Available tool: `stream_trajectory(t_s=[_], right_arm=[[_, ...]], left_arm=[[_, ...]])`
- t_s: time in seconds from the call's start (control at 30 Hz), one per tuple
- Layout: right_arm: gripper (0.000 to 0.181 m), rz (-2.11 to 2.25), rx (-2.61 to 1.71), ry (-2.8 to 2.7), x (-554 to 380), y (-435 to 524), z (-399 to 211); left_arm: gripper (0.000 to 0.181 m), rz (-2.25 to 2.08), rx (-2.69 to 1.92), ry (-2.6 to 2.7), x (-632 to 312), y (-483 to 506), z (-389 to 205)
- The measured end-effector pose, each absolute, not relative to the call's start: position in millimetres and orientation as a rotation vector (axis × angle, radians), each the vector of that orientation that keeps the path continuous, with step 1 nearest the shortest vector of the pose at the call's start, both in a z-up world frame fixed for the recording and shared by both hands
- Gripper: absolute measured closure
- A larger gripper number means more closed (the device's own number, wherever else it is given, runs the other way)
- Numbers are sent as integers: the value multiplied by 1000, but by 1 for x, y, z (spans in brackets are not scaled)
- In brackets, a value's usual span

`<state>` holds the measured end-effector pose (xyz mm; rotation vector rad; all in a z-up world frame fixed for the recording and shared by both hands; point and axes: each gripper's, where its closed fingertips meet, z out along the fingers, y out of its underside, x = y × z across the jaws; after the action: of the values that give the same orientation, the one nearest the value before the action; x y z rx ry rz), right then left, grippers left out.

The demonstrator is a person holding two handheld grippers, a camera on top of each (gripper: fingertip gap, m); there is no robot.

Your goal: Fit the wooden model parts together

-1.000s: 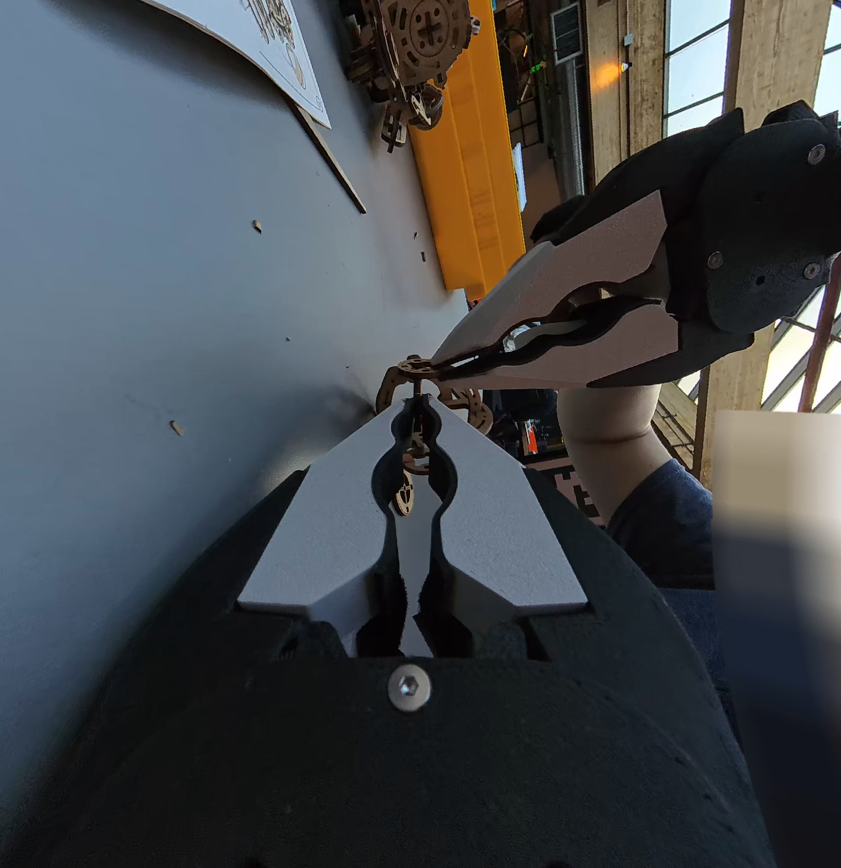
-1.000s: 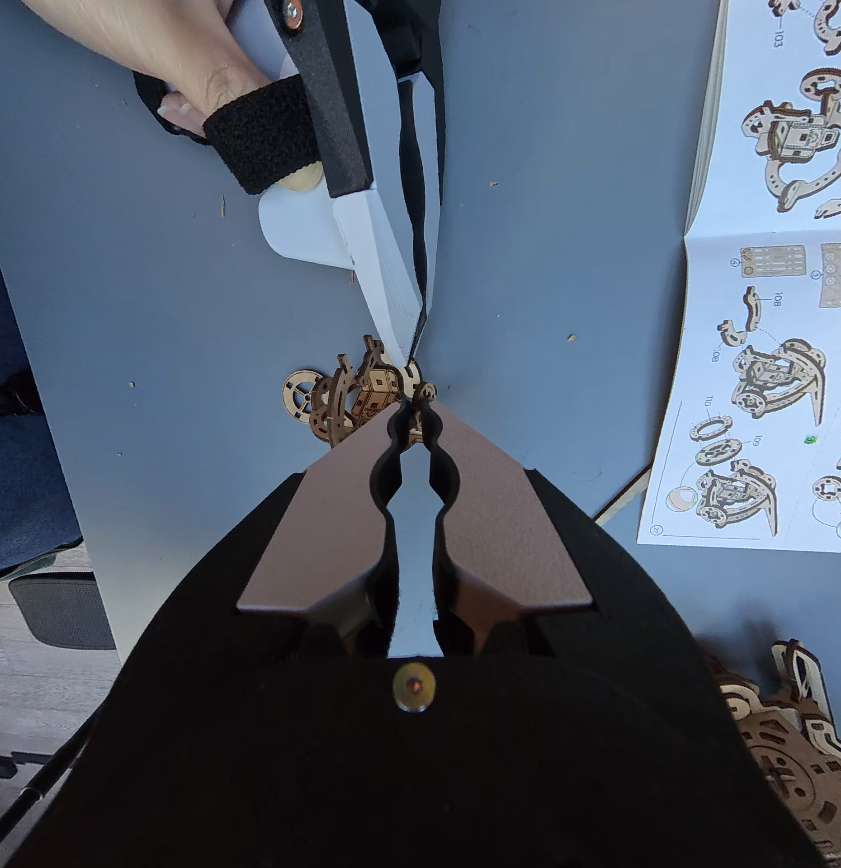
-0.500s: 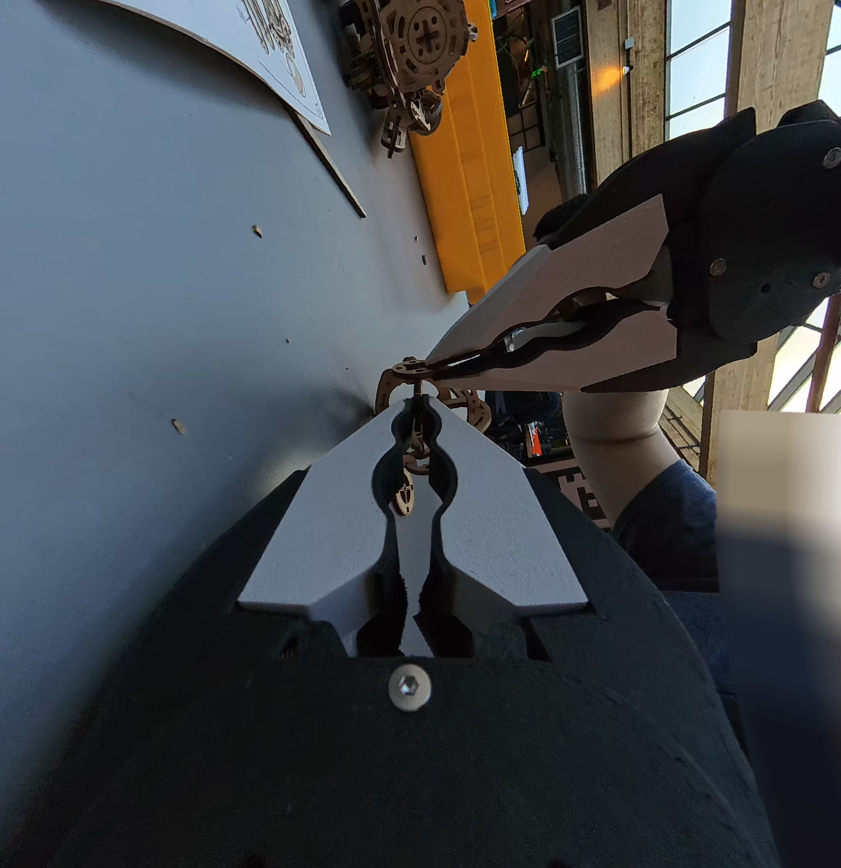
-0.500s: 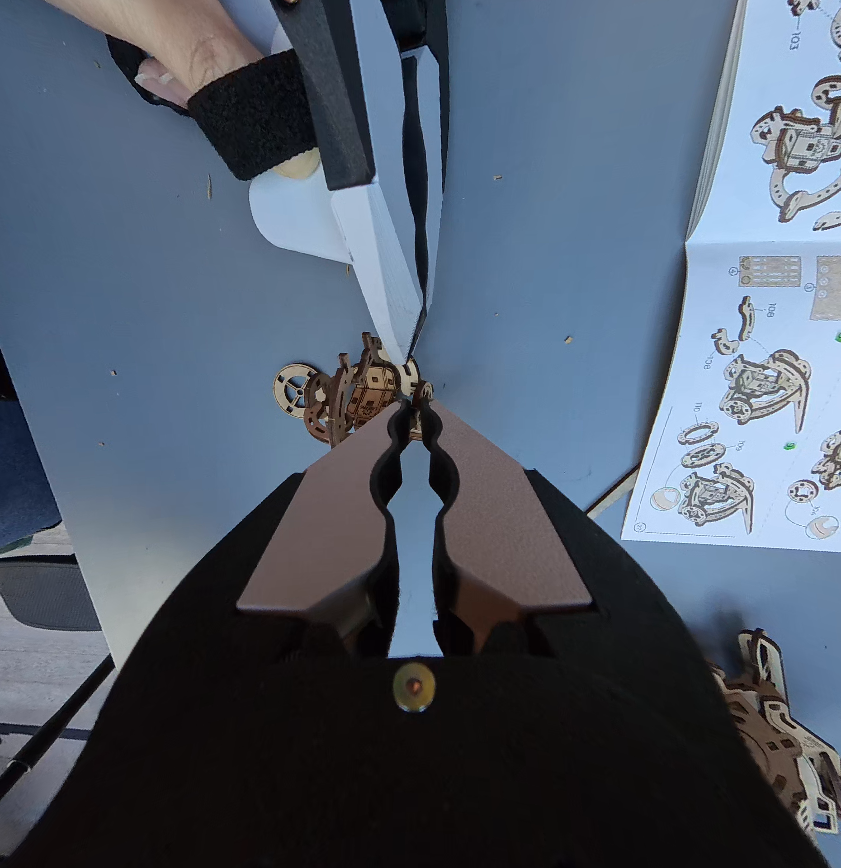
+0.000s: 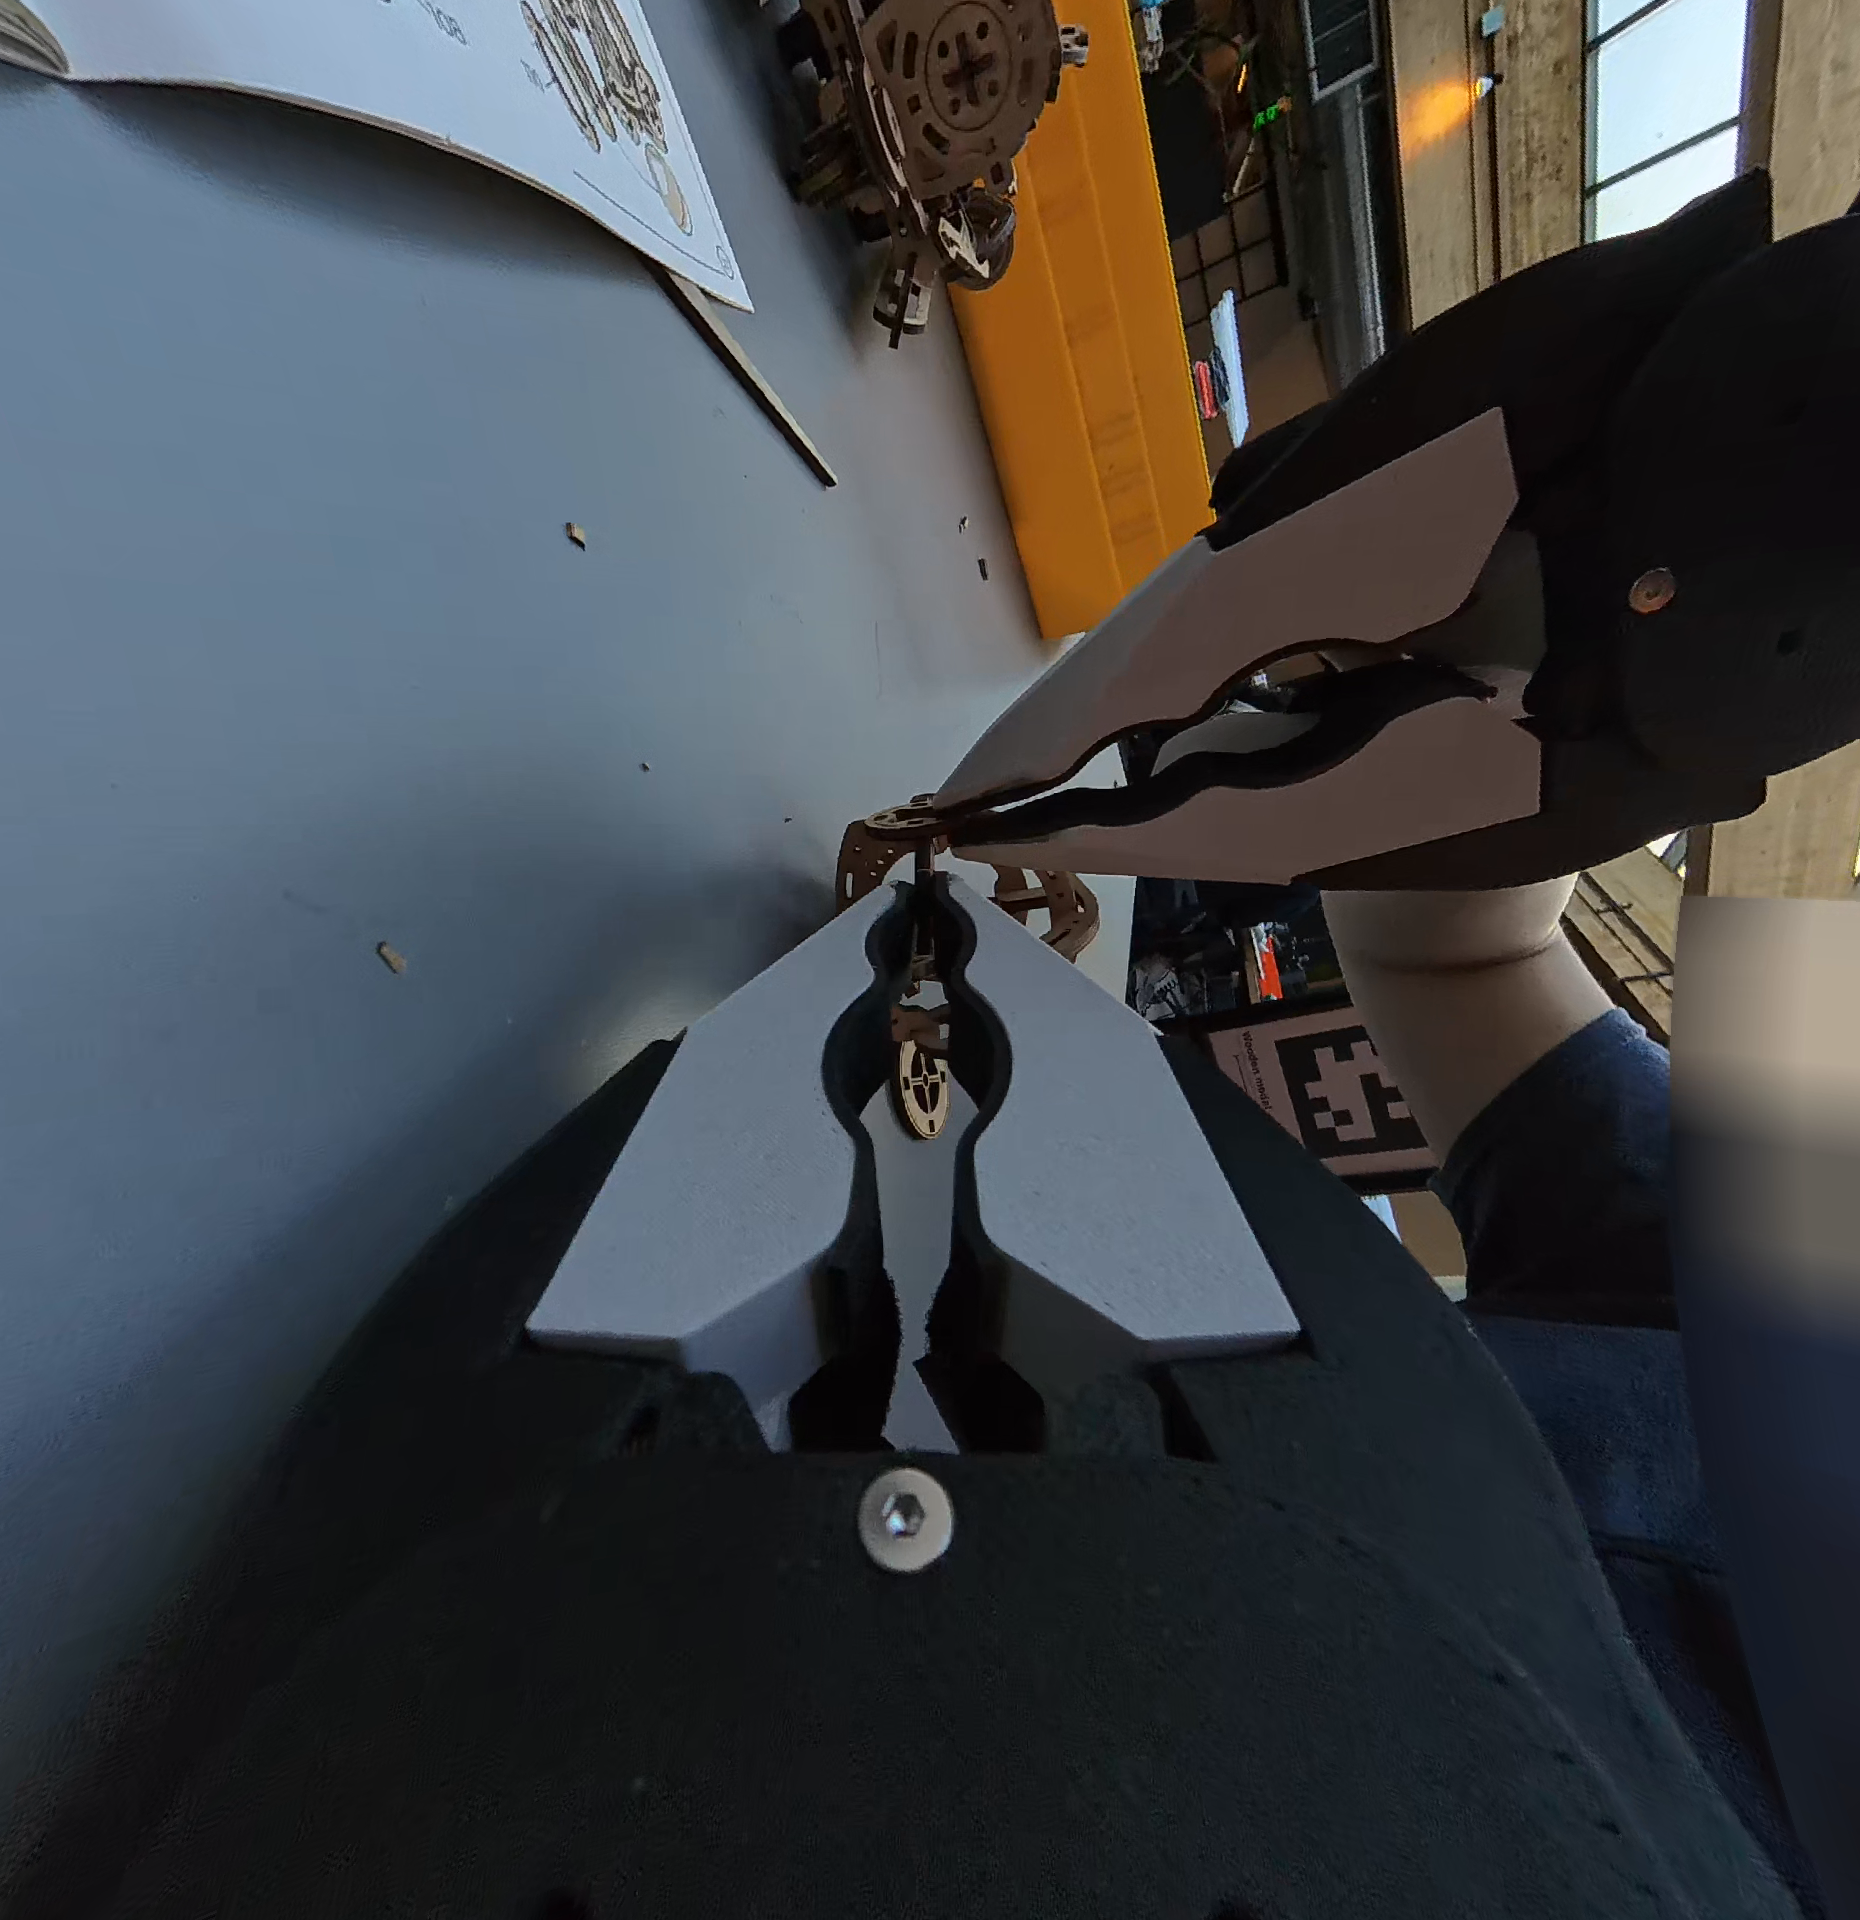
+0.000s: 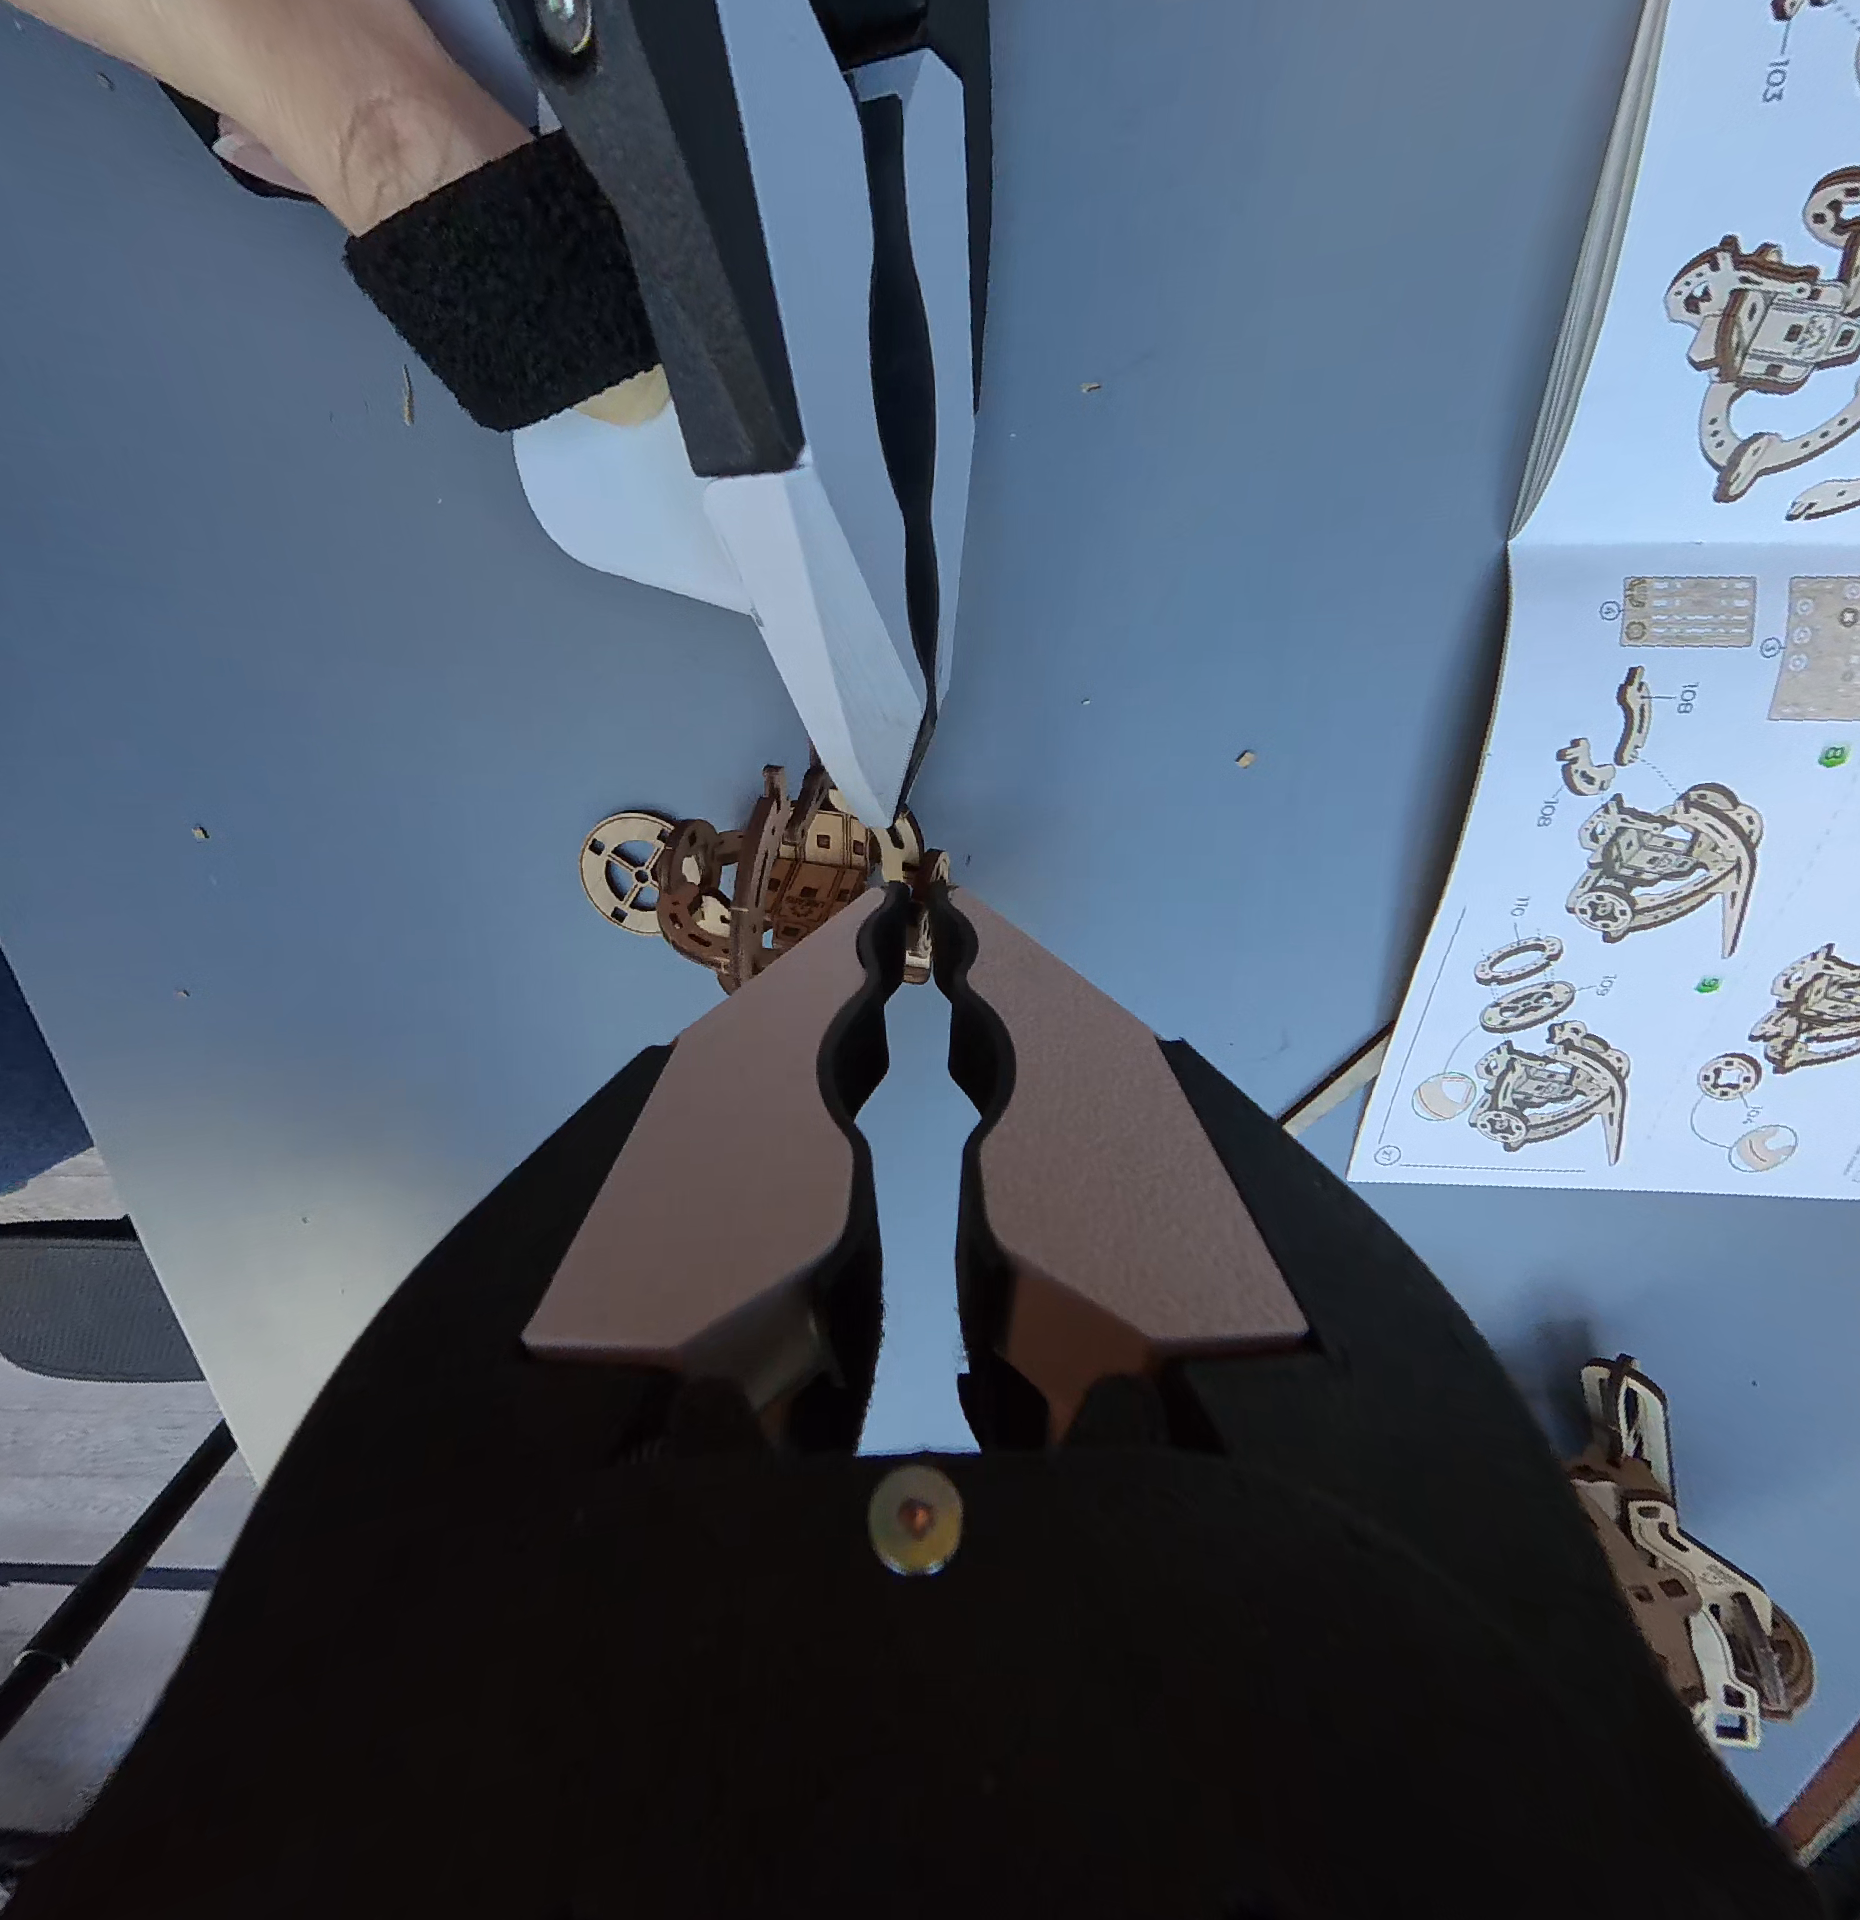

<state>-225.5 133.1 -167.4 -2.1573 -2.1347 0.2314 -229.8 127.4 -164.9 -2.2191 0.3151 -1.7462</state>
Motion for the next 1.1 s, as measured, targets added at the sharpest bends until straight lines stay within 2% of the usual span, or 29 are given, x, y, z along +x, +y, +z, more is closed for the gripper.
stream_trajectory(t_s=[0.03,0.63,1.1], right_arm=[[178,222,-2155,-2141,-225,133,-167],[179,200,-2174,-2140,-229,135,-168],[170,159,-2140,-2153,-231,137,-169]], left_arm=[[181,-1742,-2220,317,-230,127,-165],[181,-1731,-2231,284,-234,132,-166],[181,-1742,-2222,264,-235,135,-166]])
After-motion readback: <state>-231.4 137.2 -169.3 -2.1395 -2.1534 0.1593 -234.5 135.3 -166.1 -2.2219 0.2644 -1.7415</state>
